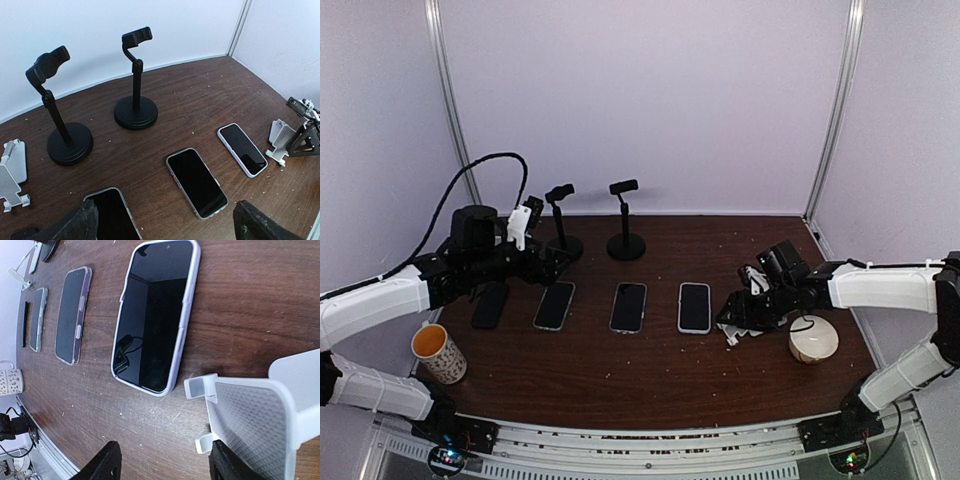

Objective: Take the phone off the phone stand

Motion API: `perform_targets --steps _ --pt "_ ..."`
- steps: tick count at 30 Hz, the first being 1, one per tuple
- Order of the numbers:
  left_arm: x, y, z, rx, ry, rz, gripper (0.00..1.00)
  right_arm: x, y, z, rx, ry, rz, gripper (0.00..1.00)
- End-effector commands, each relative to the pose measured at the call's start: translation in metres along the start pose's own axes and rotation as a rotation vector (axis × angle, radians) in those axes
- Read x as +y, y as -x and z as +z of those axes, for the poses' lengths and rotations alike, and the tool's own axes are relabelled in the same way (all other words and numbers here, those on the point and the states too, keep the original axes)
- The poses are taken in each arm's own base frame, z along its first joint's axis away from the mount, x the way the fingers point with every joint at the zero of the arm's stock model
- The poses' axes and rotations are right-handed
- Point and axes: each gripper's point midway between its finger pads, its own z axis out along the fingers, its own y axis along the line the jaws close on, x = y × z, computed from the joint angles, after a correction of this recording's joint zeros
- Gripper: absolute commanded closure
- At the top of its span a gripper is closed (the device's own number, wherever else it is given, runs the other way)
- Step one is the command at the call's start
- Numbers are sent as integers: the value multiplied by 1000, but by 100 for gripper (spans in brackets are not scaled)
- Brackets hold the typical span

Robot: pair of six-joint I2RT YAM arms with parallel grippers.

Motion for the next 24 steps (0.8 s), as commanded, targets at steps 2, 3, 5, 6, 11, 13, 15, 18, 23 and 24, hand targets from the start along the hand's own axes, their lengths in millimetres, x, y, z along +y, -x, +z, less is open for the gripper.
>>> perform_targets --steps 2,3,5,6,11,13,15,18,23,24 --pt "-5 16 -4 -66 -15 -1 2 -35 4 -14 -27 -100 26 38" --pt "-4 16 -5 -68 -13 -1 2 -38 9 -19 -40 -118 20 37" --pt "-4 15 -5 -71 -14 0 2 -47 17 -24 -53 -155 11 37" --pt "-4 15 -5 -70 -13 -2 2 -48 23 -27 -63 -164 6 37" --pt "-4 15 -5 -72 -15 -3 2 -48 42 -42 -118 -202 -5 35" --pt "-4 16 -7 -77 -15 -1 2 -43 47 -50 -159 -194 22 33" --pt "-5 16 -7 -82 -18 0 2 -37 52 -62 -212 -185 53 29" --pt "-6 17 -6 -85 -22 0 2 -25 60 -83 -310 -206 83 3" --pt "-6 17 -3 -92 -28 0 2 -20 71 -116 -423 -345 145 0" --pt "-7 18 -3 -92 -29 0 2 -21 72 -120 -439 -376 167 0"
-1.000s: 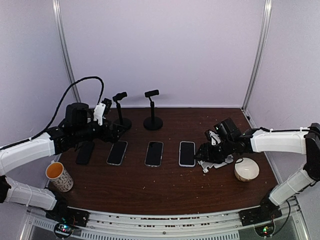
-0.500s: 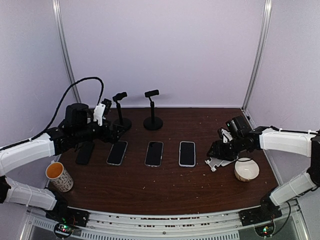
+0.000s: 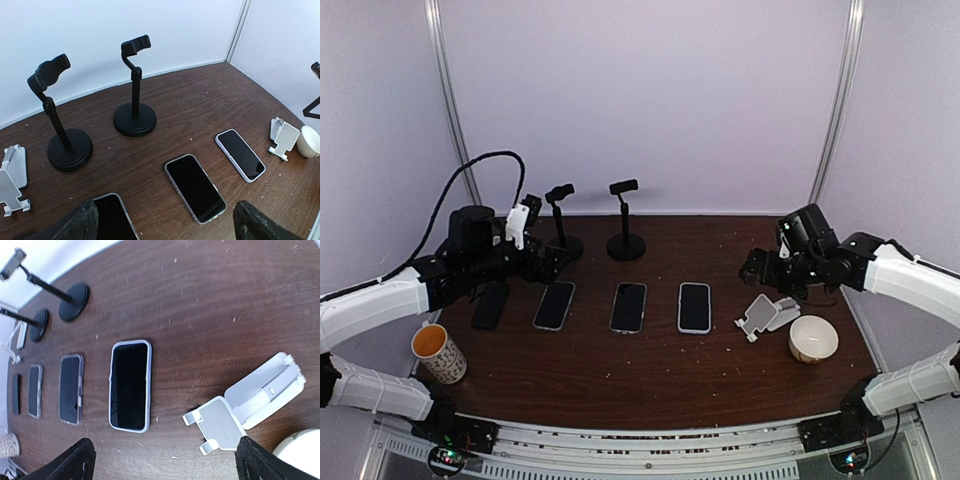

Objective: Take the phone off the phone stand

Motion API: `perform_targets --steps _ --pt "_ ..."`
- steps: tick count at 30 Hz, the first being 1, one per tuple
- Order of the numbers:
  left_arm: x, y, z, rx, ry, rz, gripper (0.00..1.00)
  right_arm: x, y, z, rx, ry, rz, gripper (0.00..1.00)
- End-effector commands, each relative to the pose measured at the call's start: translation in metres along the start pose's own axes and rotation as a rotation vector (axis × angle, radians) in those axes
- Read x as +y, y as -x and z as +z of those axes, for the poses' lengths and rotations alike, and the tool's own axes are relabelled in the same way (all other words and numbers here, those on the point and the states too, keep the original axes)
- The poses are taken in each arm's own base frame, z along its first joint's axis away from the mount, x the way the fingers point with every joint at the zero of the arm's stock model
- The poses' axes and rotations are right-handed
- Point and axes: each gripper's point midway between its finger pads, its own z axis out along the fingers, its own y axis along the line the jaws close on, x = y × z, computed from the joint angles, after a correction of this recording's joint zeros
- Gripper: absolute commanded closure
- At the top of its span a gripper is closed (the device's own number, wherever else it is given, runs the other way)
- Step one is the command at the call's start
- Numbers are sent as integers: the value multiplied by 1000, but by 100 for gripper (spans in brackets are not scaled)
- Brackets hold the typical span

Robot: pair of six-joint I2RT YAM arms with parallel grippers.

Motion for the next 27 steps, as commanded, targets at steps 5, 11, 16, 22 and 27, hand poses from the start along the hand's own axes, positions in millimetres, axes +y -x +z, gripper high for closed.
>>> perform_targets --steps 5,11,16,22,27 --pt "-2 15 -5 -81 -4 2 2 -25 20 -28 -123 -353 187 0" --pt "-1 16 -9 -98 6 0 2 -26 -1 -11 -48 -511 210 0" --pt "1 16 -13 -110 14 3 2 -30 -16 11 -6 -548 250 0" --pt "2 15 -15 -117 22 10 2 -29 -23 29 0 -563 293 0" --pt "2 17 -17 -121 24 15 2 -37 -34 43 35 -602 334 0"
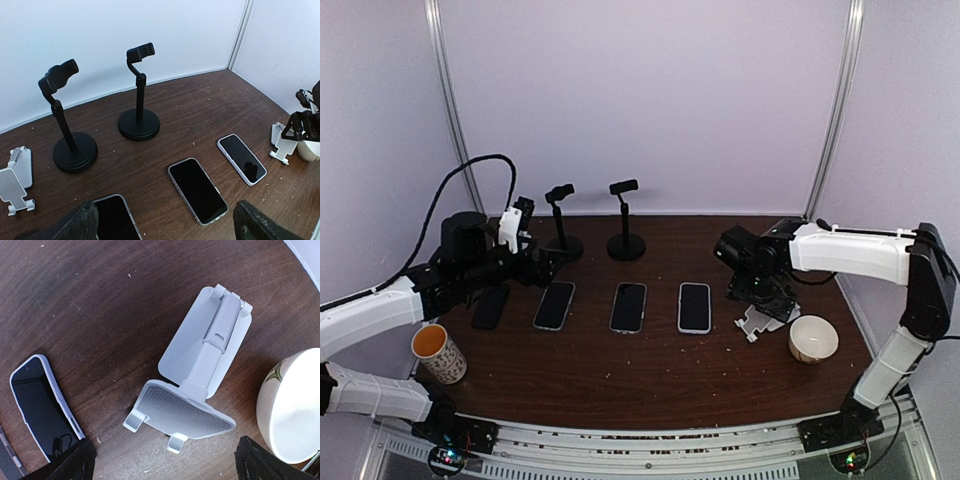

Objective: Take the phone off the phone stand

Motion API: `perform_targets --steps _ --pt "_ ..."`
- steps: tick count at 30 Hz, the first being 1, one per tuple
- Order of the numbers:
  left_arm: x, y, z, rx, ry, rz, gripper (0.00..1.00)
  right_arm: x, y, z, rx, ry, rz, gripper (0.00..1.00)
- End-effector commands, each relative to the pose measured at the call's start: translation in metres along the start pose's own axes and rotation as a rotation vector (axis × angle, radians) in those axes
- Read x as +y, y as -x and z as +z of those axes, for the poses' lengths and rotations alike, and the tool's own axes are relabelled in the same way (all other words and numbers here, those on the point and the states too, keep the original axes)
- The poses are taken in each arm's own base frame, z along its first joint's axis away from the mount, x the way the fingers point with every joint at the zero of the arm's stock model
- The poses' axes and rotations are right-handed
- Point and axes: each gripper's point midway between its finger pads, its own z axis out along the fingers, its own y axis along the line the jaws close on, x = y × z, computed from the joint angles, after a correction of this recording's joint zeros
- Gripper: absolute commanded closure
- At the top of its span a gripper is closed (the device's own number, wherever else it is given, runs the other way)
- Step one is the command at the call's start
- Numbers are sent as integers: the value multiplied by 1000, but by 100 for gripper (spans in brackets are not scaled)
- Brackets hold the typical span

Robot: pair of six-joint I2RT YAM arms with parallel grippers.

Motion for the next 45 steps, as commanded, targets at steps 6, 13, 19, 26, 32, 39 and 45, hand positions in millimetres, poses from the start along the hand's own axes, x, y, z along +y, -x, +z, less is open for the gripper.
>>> perform_targets --steps 6,13,19,26,32,39,45 --pt "-2 18 -6 -73 0 13 2 2 -1 25 7 -37 96 0" --pt "-1 16 -6 -69 5 20 2 -9 -3 40 18 -108 127 0" --pt "-1 15 -3 -63 3 20 2 -17 -6 46 32 -124 163 0" --pt "-2 14 -2 -63 1 20 2 -21 0 54 25 -141 192 0" --pt "0 13 -4 -64 11 20 2 -24 6 57 23 -150 214 1" --pt "0 13 -4 -67 12 20 2 -25 17 55 5 -149 226 11" --pt "1 13 -5 -71 15 19 2 -26 24 50 -10 -141 218 33"
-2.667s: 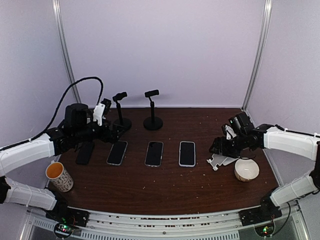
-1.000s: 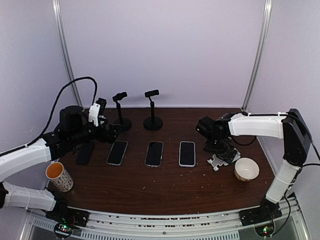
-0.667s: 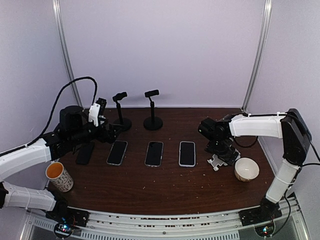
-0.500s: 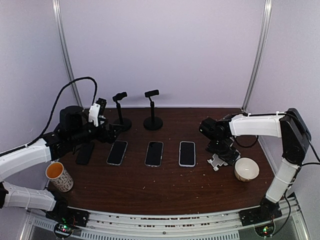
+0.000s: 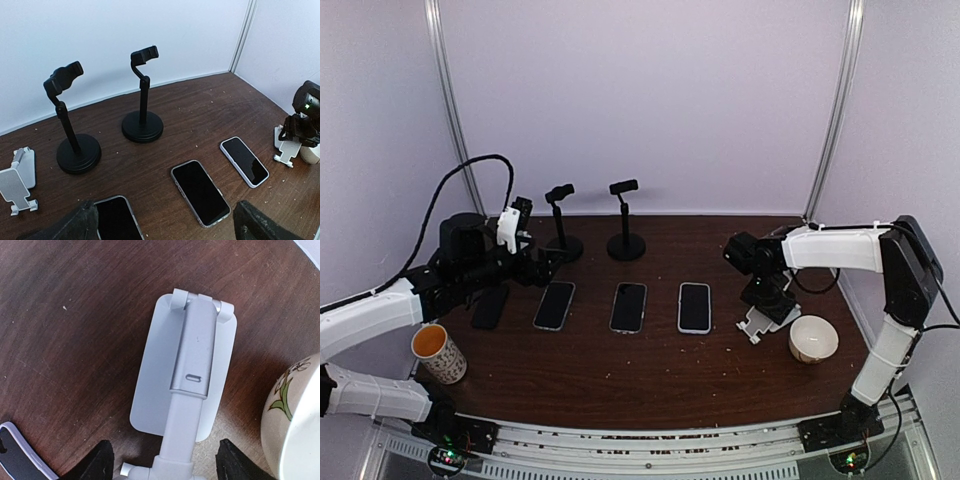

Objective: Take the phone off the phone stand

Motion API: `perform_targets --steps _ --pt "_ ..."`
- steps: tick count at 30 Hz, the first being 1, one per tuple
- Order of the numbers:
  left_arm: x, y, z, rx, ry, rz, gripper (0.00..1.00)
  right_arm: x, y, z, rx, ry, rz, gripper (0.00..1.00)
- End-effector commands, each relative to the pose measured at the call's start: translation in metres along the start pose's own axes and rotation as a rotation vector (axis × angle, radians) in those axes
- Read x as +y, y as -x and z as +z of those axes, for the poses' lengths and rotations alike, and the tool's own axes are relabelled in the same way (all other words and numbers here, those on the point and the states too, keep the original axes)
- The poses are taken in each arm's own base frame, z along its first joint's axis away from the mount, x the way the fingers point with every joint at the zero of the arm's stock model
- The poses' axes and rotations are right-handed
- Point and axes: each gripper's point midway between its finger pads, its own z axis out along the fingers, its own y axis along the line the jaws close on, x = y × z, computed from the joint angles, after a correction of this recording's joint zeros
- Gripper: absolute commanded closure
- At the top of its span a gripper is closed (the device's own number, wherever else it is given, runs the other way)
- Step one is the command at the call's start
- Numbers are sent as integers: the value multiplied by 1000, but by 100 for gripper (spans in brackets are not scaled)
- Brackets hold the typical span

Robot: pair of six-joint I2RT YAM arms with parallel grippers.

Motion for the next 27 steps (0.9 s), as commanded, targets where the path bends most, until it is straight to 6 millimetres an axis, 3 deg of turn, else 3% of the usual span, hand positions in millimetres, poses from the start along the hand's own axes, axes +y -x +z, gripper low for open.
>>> perform_targets --steps 1,11,16,27 --pt "-1 11 -3 -54 -1 16 2 -1 15 -9 -49 3 -4 34" --pt "-3 12 -2 -57 -10 10 2 15 51 -41 -192 67 -128 47" --pt "-3 12 -2 -53 -8 6 2 24 72 -59 -282 88 -219 48" --pt "-3 12 0 -47 -9 0 2 68 107 -89 -445 177 -398 58"
